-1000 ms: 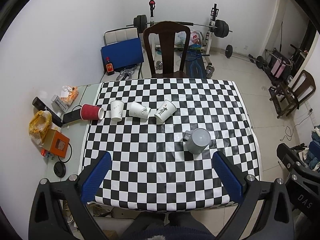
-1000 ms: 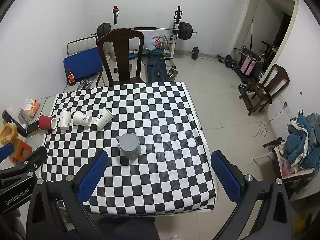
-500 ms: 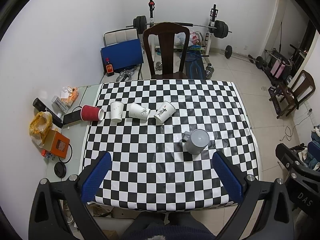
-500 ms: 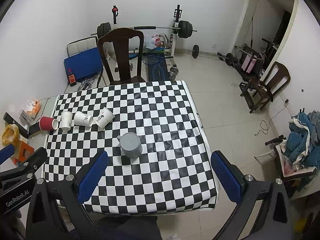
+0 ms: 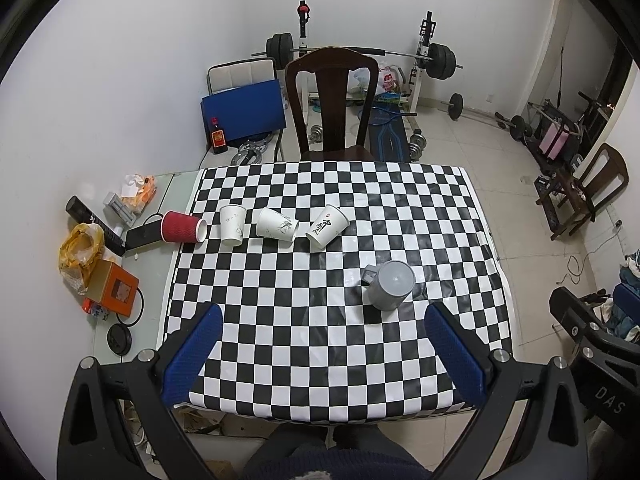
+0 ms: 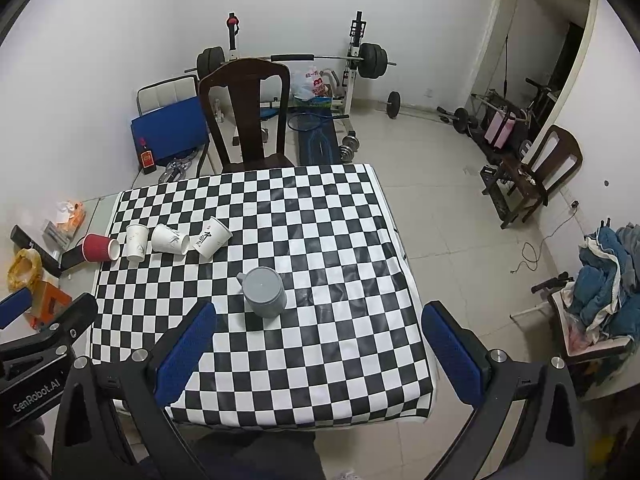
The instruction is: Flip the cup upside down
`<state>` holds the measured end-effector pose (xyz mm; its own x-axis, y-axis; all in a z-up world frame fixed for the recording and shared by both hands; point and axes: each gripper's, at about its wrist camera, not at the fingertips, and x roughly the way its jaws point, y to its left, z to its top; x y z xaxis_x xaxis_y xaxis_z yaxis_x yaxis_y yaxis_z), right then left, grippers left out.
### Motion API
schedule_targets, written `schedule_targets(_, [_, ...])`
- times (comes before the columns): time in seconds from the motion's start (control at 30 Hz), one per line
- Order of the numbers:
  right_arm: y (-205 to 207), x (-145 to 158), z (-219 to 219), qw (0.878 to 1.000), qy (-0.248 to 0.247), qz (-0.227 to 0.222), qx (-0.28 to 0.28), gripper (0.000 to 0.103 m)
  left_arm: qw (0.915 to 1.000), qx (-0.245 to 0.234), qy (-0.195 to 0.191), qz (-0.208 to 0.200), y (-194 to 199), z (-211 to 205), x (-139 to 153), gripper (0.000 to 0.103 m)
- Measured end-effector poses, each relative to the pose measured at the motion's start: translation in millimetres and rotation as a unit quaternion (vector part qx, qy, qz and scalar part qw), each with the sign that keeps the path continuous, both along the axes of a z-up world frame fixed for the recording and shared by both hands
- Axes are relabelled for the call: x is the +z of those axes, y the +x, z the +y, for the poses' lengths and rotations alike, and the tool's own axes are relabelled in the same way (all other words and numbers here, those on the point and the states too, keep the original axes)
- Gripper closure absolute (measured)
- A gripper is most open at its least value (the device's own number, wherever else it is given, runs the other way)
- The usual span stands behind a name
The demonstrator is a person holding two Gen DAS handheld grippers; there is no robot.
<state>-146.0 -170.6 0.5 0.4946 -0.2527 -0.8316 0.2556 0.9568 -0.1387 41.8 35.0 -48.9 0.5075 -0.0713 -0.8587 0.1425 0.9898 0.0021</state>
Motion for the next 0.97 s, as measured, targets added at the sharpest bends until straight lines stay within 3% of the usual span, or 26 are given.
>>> schedule_targets(0.97, [2.4,0.7,-1.1,1.000,0.003,0.000,-0.004,0.000,1.0000,-0.001,-0.003,-0.002,1.8,0.9,1.4,0.000])
